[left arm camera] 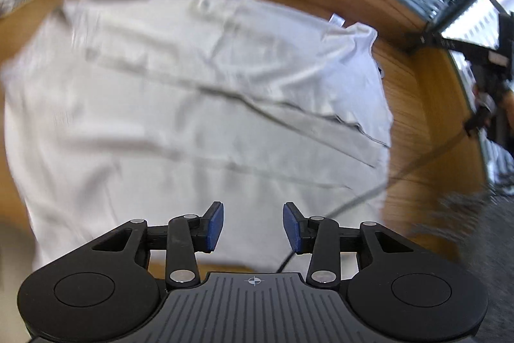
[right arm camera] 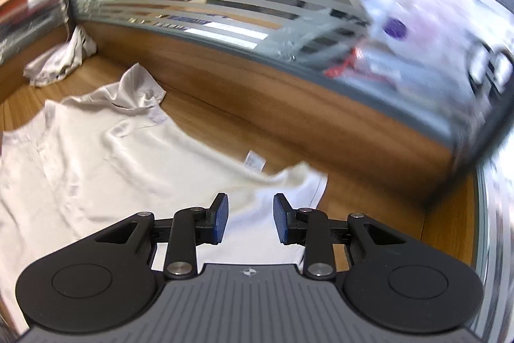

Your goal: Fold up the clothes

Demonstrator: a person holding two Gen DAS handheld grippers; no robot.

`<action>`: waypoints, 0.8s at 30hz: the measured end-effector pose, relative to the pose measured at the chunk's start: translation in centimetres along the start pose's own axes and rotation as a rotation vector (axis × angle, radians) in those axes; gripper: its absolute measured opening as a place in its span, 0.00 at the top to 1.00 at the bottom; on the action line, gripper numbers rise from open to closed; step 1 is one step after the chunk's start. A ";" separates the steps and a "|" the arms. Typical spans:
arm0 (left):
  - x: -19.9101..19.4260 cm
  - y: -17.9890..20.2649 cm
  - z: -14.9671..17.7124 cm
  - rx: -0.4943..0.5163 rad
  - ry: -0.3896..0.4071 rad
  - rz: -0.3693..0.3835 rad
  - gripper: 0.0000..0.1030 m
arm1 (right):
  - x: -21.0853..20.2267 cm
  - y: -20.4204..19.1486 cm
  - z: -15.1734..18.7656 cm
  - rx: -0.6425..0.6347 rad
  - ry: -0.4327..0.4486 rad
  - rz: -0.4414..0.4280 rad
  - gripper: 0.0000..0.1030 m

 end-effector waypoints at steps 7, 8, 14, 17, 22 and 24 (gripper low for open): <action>3.1 -2.8 -4.6 0.245 0.078 -0.044 0.57 | -2.4 -5.4 8.6 0.184 0.012 0.126 0.66; 3.7 -3.3 -5.2 0.278 0.098 -0.062 0.57 | -2.5 -6.0 9.9 0.200 0.004 0.148 0.66; 7.0 -4.5 -8.0 0.465 0.239 -0.168 0.53 | -1.3 -9.7 15.5 0.190 -0.088 0.205 0.66; 9.1 -4.1 -8.5 0.569 0.273 -0.194 0.51 | 0.0 -10.6 16.5 0.129 -0.137 0.211 0.66; 12.0 -2.8 -8.7 0.735 0.299 -0.217 0.46 | 2.6 -10.7 15.7 -0.003 -0.201 0.199 0.66; 12.8 -2.3 -8.8 0.760 0.309 -0.230 0.45 | 3.8 -10.8 15.2 -0.073 -0.228 0.198 0.66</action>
Point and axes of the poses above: each gripper's, at about its wrist camera, not at the fingertips, and x roughly the way its jaws point, y to its right, z to its underside, the point moved 6 cm from there along x, roughly the way its jaws point, and after that the axes turned 13 degrees about -z, right-handed, at the moved point
